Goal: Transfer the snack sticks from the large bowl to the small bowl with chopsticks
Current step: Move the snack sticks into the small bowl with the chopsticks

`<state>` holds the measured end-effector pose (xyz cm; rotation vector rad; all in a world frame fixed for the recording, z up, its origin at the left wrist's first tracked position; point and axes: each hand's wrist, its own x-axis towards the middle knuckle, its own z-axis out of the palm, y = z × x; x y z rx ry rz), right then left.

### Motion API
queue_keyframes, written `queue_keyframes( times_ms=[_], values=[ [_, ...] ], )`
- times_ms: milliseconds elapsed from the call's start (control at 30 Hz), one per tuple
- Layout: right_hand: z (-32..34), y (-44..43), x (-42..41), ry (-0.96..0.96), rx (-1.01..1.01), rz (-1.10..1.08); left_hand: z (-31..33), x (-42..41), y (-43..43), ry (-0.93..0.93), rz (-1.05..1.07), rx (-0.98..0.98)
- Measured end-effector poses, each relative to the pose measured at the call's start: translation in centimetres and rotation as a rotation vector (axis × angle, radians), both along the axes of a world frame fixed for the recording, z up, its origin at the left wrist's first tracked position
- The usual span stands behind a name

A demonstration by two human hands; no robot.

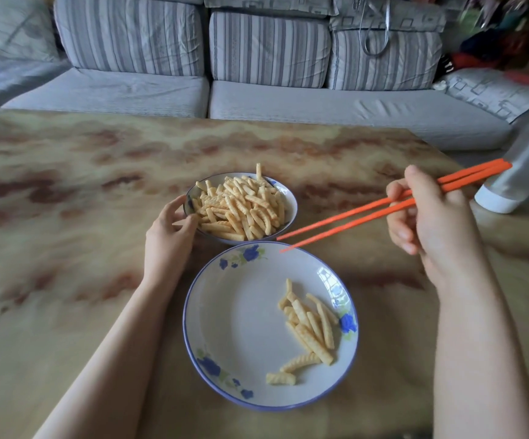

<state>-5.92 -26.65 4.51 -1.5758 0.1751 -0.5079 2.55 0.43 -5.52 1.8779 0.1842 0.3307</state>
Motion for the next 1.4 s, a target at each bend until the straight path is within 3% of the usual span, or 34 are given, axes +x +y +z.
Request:
queue_keyframes(
  times_ms=[400,733,1067,1400],
  values=[
    [0.7,-0.5,-1.3,0.119,-0.184,0.118,-0.1,0.0,0.1,-0.007,0.0,0.012],
    [-0.2,0.5,-0.6,0.15,-0.093,0.143,0.3,-0.2,0.0,-0.008,0.008,0.033],
    [-0.4,3.3,0.7,-0.132,0.24,-0.115,0.0,-0.1,0.1,-0.008,0.0,0.015],
    [-2.0,5.4,2.0,-0.098,0.144,-0.094,0.0,0.0,0.0,0.001,-0.003,0.01]
  ],
)
